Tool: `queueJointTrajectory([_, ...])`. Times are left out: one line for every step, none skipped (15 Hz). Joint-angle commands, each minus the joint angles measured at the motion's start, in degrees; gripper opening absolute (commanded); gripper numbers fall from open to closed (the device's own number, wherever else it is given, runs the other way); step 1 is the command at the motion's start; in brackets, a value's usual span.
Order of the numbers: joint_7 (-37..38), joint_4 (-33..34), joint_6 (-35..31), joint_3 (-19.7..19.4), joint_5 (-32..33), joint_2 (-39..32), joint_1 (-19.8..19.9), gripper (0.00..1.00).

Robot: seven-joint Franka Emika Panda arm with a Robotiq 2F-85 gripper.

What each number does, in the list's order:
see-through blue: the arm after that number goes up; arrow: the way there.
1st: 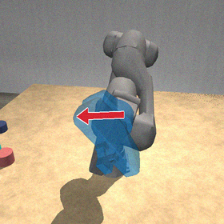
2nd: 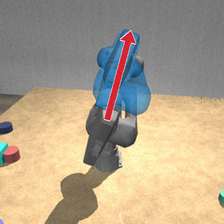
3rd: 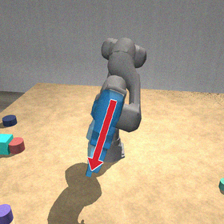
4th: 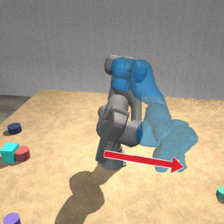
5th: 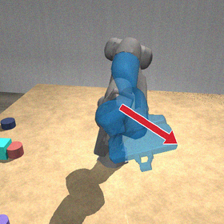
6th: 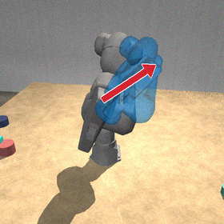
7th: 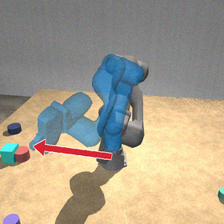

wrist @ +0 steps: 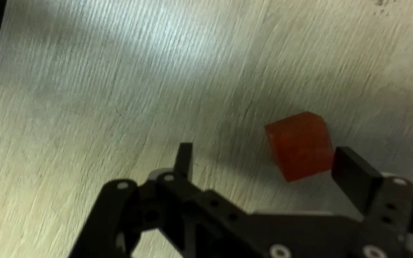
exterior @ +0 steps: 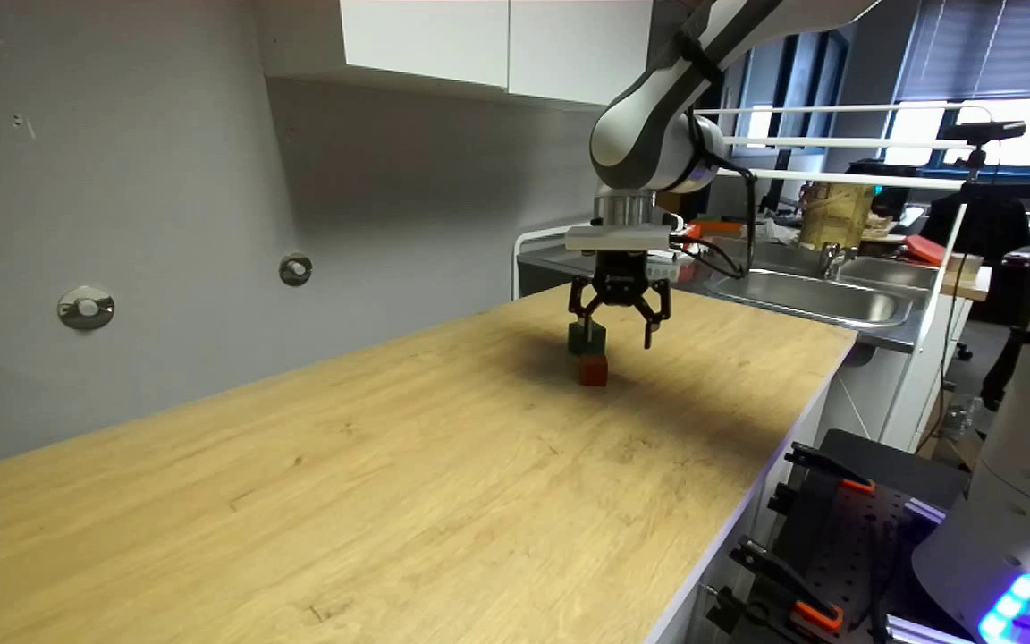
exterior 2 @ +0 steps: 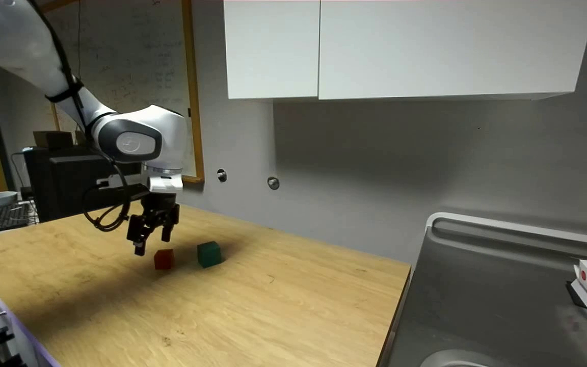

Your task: Put the orange block on the green block

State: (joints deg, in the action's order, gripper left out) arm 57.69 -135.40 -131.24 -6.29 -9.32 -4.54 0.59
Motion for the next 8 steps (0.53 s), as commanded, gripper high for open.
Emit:
queueJointTrajectory([-1.97,2.26,1.25,1.16,-0.39,-1.88,0.58,1.00])
queueJointTrajectory([-2.31,2.83,1.41,1.33,-0.49,-2.53,0.53,1.00])
queueJointTrajectory([-2.59,3.61,1.68,1.50,-0.56,-3.39,0.46,1.00])
queueJointTrajectory([-2.92,4.38,1.75,1.65,-0.56,-4.28,0.40,1.00])
queueJointTrajectory([-3.33,5.36,1.96,1.79,-0.87,-5.50,0.37,1.00])
queueJointTrajectory([-3.92,6.17,2.13,1.97,-1.33,-6.54,0.36,1.00])
queueJointTrajectory([-4.49,7.04,2.23,2.07,-1.69,-7.70,0.38,1.00])
queueJointTrajectory([-5.08,7.94,2.24,2.18,-2.02,-8.82,0.39,1.00])
